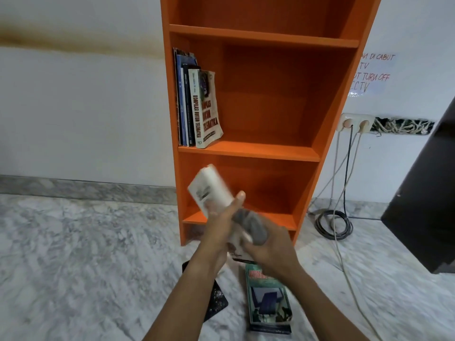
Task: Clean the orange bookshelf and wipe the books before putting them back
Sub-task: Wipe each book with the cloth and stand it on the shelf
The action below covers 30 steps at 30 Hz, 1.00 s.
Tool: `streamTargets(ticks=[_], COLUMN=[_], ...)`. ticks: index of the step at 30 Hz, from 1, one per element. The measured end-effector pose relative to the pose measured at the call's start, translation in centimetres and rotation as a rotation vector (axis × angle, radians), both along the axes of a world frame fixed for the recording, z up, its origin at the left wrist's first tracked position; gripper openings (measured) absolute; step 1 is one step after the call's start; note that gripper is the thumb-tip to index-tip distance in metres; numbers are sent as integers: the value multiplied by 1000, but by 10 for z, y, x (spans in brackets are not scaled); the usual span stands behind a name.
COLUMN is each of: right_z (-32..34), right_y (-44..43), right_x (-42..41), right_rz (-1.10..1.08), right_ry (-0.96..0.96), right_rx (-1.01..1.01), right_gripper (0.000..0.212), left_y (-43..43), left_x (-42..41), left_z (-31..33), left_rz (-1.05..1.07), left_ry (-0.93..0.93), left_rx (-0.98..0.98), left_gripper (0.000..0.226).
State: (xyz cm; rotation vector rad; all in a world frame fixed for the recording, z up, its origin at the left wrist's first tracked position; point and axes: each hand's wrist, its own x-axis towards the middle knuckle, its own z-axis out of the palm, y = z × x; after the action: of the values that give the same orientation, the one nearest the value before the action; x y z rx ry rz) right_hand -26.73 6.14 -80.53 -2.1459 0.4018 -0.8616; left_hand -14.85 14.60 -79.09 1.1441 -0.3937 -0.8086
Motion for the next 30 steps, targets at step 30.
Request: streamTargets(ticks=[30], right_z=[-8], right_y=[-27], right_x=[32], right_rz=[-114], right_ry=[66], right_rx=[-137], right_gripper=[52], left_y=[31], left_x=[-1], left_z=[7], left_rz=[49], left_ry=[281], left_rx=[-390], left_gripper=[44])
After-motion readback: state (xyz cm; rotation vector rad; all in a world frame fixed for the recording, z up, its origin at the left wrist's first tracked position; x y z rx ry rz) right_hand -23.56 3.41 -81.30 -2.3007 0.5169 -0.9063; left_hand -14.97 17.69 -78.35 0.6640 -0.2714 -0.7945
